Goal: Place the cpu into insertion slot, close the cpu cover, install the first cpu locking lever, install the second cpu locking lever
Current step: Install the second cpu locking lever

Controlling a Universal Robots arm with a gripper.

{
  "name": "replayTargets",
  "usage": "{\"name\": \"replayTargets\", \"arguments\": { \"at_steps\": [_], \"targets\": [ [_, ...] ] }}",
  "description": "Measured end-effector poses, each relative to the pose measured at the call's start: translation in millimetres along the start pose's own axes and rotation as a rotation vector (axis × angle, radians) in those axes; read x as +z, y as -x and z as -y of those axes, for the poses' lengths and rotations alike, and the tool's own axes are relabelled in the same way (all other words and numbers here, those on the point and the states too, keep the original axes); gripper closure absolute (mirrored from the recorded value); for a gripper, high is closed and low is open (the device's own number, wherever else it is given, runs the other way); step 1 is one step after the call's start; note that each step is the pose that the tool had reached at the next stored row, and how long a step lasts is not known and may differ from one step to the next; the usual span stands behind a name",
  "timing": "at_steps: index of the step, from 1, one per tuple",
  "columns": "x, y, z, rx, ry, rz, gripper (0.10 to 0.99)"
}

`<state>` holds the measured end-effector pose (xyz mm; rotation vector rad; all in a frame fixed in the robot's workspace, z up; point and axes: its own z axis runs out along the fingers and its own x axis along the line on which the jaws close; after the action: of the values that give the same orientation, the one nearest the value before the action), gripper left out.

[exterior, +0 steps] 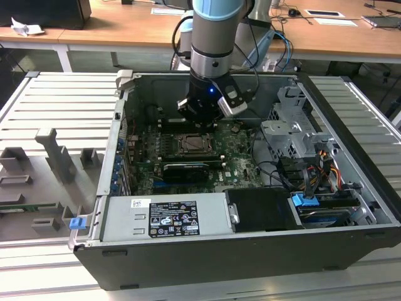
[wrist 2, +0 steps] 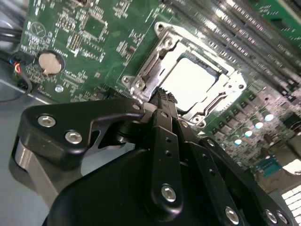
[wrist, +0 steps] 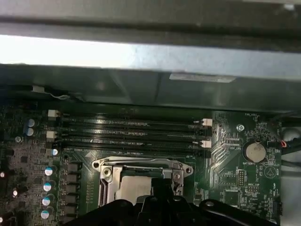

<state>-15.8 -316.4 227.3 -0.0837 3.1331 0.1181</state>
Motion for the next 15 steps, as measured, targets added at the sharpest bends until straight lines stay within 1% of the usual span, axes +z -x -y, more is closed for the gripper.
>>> {"name": "replayTargets", "arguments": {
  "at_steps": [1, 2, 3, 4, 5, 7, 9, 12, 14, 15],
  "targets": [
    [-0.4, -0.4, 5.7, 0.0, 0.0, 0.0, 0.98],
    [-0.6, -0.5, 7.5, 0.0, 0.0, 0.0, 0.98],
    [-3.8, -0.6, 8.4, 0.0, 0.0, -0.0001, 0.98],
    [-8.7, -0.5, 8.1, 0.0, 0.0, 0.0, 0.98],
    [-11.9, -0.4, 7.8, 0.0, 0.0, 0.0, 0.98],
    [-14.8, -0.5, 9.4, 0.0, 0.0, 0.0, 0.98],
    [-15.1, -0.7, 12.4, 0.0, 0.0, -0.0001, 0.98],
    [-16.0, -1.4, 24.3, 0.0, 0.0, -0.0001, 0.98],
    [-16.2, -1.6, 28.3, 0.0, 0.0, -0.0006, 0.98],
    [-16.1, -1.7, 30.6, 0.0, 0.003, -0.0032, 0.98]
  ]
}}
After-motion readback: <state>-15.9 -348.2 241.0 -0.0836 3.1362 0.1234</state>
